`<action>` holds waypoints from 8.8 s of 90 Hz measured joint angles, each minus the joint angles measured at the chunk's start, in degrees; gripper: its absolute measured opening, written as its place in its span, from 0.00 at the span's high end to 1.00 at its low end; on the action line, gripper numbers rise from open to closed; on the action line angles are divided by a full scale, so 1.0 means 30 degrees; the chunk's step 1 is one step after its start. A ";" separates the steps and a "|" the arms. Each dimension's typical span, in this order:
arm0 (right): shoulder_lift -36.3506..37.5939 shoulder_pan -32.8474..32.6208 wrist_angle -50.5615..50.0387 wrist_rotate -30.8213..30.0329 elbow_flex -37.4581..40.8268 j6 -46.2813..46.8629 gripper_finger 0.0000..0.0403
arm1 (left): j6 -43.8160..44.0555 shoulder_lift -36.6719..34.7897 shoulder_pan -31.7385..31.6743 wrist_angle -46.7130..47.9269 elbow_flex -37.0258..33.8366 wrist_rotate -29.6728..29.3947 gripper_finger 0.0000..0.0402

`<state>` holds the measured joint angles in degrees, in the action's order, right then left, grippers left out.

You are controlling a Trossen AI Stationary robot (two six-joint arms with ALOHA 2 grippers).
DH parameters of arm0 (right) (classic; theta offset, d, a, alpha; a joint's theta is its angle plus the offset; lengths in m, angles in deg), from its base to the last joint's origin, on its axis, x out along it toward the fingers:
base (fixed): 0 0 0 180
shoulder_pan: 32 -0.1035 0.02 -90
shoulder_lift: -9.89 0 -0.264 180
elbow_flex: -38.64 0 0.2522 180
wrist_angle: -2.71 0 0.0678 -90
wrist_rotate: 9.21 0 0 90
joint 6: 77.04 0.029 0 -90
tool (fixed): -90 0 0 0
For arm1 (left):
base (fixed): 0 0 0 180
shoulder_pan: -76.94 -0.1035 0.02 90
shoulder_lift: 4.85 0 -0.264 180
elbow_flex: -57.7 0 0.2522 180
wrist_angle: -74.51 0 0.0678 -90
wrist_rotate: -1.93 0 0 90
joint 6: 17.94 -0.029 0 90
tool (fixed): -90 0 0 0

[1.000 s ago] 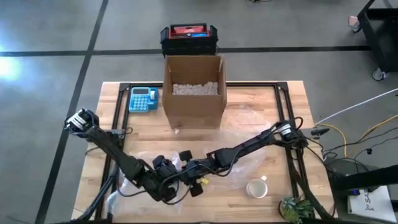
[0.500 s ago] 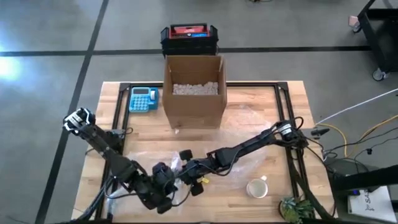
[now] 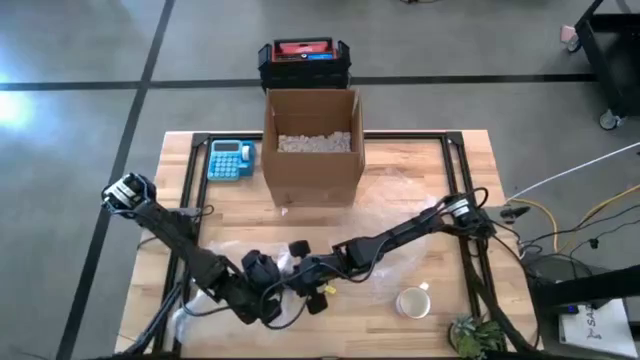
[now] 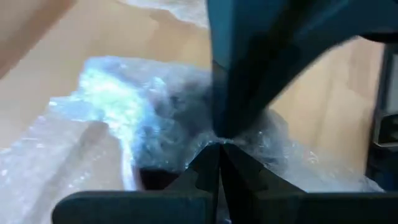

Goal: Wrap mug
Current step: Wrap the purple mug with transparent bubble wrap

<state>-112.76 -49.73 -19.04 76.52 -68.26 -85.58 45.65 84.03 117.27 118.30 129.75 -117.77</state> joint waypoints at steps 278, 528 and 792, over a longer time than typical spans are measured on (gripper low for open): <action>0.0335 -0.0117 -0.2416 0.0058 -0.0794 0.0481 0.99 | 0.6132 -0.2178 0.0720 1.4696 0.1813 1.1931 0.45; 0.0219 -0.0073 -0.2270 0.0036 -0.0719 0.0812 0.99 | -0.0915 0.1781 0.0342 -0.0479 0.1925 -0.1293 1.00; -0.1217 -0.0240 -0.5116 0.0080 -0.3687 0.0843 0.99 | 0.1494 -0.2710 0.2101 0.2764 0.1904 0.3891 0.79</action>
<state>-116.41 -50.45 -34.39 76.76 -79.32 -83.05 50.13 75.90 123.58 126.59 135.46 -106.09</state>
